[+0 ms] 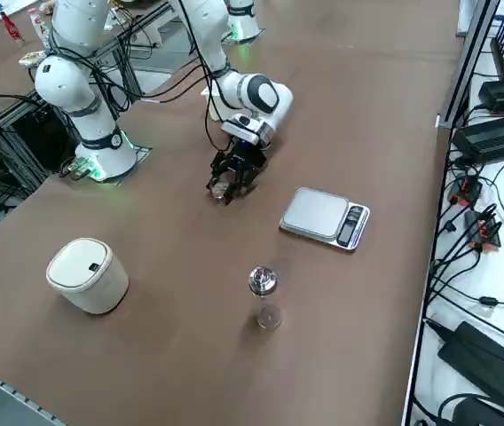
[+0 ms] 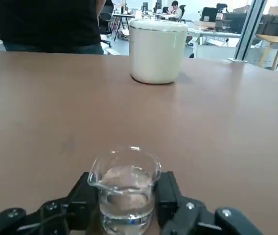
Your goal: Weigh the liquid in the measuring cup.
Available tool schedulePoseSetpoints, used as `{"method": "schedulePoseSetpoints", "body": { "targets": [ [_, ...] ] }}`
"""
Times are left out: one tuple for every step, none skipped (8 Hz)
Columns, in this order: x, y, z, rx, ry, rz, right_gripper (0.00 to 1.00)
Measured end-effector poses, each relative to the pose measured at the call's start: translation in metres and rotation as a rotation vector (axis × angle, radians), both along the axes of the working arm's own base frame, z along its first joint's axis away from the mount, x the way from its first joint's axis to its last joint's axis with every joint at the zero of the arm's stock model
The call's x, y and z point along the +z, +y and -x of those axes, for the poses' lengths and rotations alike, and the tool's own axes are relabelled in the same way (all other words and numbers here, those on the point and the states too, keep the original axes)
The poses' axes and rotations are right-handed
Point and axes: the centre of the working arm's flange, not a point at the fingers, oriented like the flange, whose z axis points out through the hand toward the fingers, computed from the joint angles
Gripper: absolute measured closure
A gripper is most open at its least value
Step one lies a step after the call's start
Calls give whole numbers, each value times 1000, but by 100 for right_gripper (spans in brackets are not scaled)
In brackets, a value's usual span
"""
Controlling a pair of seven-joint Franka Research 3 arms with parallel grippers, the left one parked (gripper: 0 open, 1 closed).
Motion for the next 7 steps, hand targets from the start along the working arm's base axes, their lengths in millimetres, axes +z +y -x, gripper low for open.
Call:
{"method": "schedulePoseSetpoints", "body": {
  "targets": [
    [0, 0, 0, 0, 0, 0, 37],
    [0, 0, 0, 2, 0, 1, 37],
    [0, 0, -1, 11, -2, 4, 37],
    [2, 1, -4, 28, -7, 10, 37],
    [6, 2, -9, 51, -17, 22, 37],
    [14, 3, -17, 82, -30, 42, 37],
    [22, 5, -27, 121, -38, 53, 37]
  ]
}}
